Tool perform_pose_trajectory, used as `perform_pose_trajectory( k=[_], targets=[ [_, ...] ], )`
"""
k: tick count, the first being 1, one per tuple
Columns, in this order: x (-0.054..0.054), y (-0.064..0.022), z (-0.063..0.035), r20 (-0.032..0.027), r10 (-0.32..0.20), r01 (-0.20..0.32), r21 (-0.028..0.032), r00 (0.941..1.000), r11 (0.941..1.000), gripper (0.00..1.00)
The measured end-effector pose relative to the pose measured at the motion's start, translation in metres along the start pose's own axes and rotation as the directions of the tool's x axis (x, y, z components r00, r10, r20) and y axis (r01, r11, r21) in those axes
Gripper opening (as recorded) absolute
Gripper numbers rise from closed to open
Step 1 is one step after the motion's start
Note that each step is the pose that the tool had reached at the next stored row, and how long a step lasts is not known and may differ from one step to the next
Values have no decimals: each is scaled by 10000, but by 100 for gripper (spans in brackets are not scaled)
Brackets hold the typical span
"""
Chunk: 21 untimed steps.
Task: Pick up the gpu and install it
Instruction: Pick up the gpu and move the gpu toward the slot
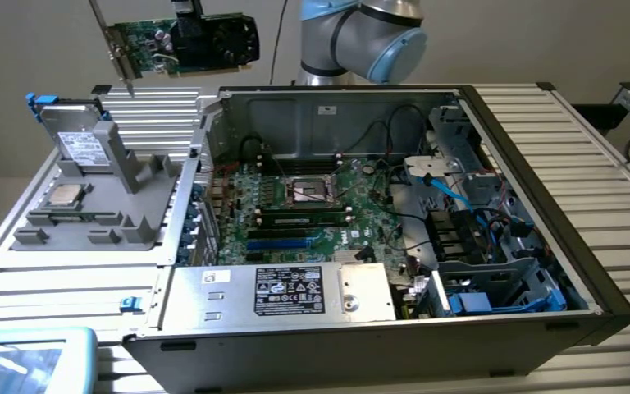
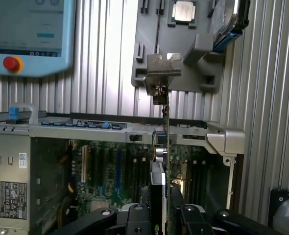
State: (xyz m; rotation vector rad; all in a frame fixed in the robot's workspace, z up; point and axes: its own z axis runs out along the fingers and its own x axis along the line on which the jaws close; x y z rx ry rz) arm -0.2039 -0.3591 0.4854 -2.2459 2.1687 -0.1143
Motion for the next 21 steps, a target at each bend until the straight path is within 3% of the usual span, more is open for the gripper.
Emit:
perform_pose_trajectory(
  k=[3,9,17,21],
  targets=[
    [1,-39,5,7,54,-54,-2,10000,10000,27],
    [7,-206,16,5,69,-69,-3,10000,10000,27],
    [7,-215,17,-41,777,-777,-30,9970,9970,27],
    [8,-225,18,-43,799,-799,-30,9968,9968,27]
  ],
)
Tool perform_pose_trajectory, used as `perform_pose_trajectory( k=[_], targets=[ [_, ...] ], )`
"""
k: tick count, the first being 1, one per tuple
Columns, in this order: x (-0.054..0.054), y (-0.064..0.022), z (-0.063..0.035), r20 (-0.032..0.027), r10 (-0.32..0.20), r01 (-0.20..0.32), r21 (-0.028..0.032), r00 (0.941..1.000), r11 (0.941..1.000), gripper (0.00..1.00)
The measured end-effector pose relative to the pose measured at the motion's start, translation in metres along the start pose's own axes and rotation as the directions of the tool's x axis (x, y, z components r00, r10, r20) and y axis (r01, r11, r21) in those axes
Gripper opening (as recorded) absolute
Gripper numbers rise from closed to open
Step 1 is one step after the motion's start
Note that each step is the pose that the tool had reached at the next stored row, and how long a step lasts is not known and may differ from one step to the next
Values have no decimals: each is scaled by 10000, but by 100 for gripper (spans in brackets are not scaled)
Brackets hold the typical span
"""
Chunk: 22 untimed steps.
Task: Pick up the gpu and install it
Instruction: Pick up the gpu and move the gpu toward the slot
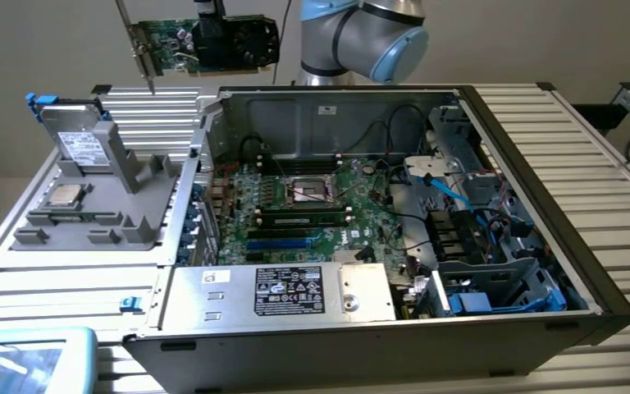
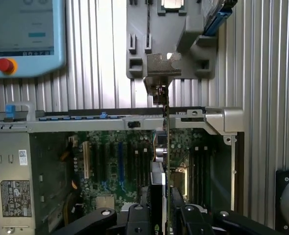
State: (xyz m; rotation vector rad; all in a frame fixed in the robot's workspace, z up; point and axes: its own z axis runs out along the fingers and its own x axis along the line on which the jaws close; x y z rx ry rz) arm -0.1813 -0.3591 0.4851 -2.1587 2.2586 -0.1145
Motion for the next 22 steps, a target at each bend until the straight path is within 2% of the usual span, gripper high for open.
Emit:
perform_pose_trajectory(
  k=[6,22],
  targets=[
    [-5,-102,16,6,24,-24,-1,10000,10000,27],
    [-28,-537,92,3,88,-88,-5,10000,10000,27]
  ],
)
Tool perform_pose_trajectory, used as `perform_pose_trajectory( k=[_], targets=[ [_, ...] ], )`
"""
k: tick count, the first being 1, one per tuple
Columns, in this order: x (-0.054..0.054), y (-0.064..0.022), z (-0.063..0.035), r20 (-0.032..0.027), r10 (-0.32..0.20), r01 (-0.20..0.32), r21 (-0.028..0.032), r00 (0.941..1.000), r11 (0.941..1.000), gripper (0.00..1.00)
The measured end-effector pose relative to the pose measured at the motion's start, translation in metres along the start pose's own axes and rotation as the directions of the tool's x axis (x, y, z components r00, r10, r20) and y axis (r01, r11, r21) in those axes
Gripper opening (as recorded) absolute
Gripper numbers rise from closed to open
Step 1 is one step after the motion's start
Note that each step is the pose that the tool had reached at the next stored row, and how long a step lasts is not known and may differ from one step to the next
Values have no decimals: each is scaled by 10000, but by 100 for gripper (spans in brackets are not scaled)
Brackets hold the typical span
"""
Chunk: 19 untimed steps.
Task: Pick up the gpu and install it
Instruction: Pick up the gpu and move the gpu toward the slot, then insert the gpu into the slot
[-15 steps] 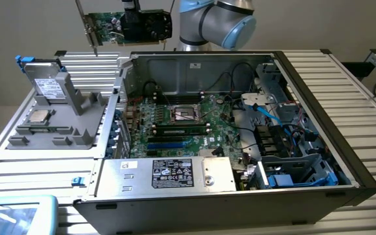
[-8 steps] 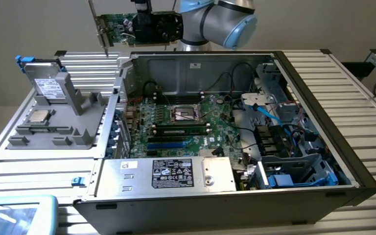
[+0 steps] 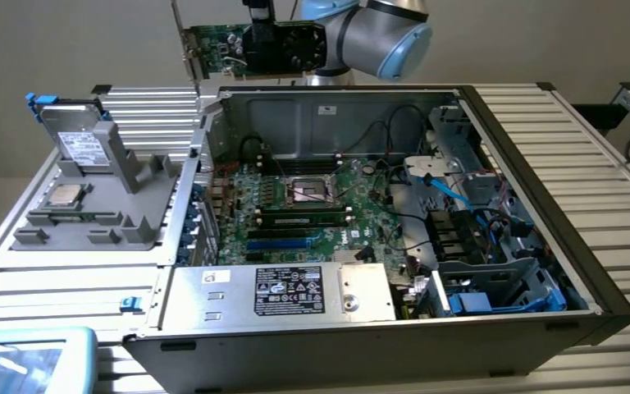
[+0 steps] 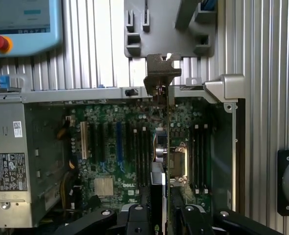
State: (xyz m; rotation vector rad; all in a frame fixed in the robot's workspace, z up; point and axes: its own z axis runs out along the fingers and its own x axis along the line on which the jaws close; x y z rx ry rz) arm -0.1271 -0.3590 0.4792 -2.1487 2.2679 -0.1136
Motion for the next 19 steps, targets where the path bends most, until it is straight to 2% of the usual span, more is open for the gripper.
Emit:
perform_pose_trajectory(
  k=[4,8,13,19],
  targets=[
    [-4,-90,14,-1,14,-14,0,10000,10000,27],
    [20,-140,38,-2,26,-26,-1,10000,10000,27],
    [81,-162,83,-4,76,-76,-3,10000,10000,27],
    [85,-165,88,-6,94,-94,-4,10000,10000,27]
  ],
)
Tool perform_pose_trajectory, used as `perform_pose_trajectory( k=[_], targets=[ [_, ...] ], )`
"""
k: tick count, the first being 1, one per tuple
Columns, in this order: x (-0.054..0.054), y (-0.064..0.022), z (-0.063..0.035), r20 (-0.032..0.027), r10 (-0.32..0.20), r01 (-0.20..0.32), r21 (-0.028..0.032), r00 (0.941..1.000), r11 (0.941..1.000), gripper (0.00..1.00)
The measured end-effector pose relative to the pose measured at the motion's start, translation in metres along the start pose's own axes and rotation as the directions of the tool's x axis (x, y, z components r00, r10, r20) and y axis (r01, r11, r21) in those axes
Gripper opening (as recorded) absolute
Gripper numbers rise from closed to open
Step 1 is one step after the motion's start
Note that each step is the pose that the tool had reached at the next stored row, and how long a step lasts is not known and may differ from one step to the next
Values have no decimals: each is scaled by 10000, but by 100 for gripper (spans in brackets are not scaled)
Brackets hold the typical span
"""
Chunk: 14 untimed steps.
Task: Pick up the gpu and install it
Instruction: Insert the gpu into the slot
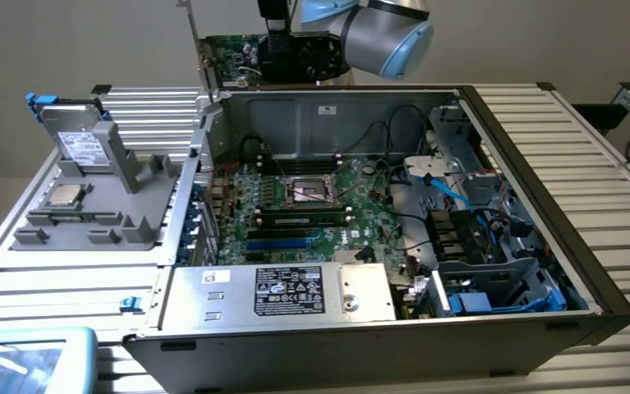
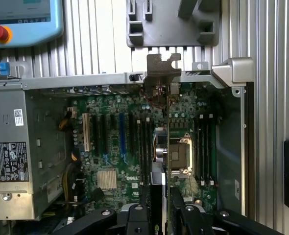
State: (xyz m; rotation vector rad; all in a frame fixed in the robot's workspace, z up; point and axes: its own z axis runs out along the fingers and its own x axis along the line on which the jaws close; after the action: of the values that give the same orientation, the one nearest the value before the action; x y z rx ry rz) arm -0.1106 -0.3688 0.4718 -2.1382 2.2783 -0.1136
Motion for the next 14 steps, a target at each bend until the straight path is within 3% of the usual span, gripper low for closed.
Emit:
perform_pose_trajectory(
  k=[10,14],
  targets=[
    [-2,0,2,4,7,-7,-1,10000,10000,27],
    [6,-11,27,60,79,-79,-7,10000,10000,27]
  ],
)
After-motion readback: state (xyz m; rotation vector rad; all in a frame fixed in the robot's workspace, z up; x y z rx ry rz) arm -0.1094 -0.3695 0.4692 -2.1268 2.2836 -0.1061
